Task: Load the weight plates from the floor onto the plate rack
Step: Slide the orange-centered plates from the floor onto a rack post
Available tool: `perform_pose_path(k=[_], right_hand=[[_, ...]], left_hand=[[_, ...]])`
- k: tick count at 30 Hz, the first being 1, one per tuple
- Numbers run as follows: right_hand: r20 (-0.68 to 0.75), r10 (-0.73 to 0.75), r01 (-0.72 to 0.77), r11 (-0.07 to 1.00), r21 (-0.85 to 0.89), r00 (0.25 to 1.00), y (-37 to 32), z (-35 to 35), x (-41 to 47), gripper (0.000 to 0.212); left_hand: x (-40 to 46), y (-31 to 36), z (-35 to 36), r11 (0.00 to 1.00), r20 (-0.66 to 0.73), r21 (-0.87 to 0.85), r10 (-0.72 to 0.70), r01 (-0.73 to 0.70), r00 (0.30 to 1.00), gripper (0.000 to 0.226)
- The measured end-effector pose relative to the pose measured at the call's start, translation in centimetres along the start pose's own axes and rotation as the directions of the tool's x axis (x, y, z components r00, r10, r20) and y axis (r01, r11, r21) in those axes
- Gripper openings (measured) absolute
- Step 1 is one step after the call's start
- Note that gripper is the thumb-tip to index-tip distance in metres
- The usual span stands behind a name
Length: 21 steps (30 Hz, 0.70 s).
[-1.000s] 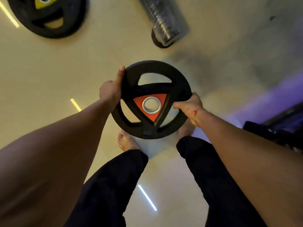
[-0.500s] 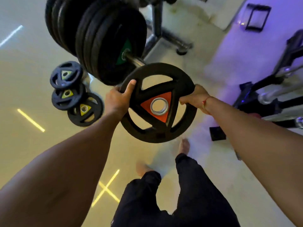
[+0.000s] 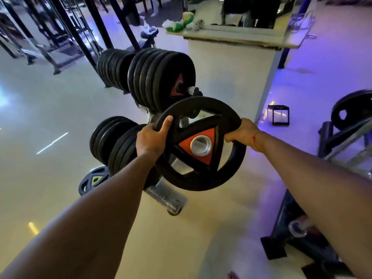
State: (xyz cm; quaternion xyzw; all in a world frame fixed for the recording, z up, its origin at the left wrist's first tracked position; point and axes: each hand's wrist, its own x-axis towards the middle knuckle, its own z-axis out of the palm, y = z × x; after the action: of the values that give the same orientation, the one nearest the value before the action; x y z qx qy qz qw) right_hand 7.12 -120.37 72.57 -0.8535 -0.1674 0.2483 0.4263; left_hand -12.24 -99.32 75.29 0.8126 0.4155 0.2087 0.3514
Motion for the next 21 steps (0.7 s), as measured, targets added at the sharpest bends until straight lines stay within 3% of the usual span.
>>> perform_pose_path(k=[13, 21], right_hand=[[0.007, -0.101, 0.101, 0.994, -0.052, 0.995, -5.6, -2.2, 16.6, 0.08], [0.064, -0.2, 0.206, 0.974, -0.097, 0.978, -10.0, -3.8, 25.3, 0.055]], left_hand=[[13.4, 3.7, 3.3, 0.998, -0.091, 0.054, 0.024, -0.02, 0.996, 0.07], [19.3, 5.8, 5.5, 0.999, -0.222, 0.044, 0.015, -0.005, 0.975, 0.064]])
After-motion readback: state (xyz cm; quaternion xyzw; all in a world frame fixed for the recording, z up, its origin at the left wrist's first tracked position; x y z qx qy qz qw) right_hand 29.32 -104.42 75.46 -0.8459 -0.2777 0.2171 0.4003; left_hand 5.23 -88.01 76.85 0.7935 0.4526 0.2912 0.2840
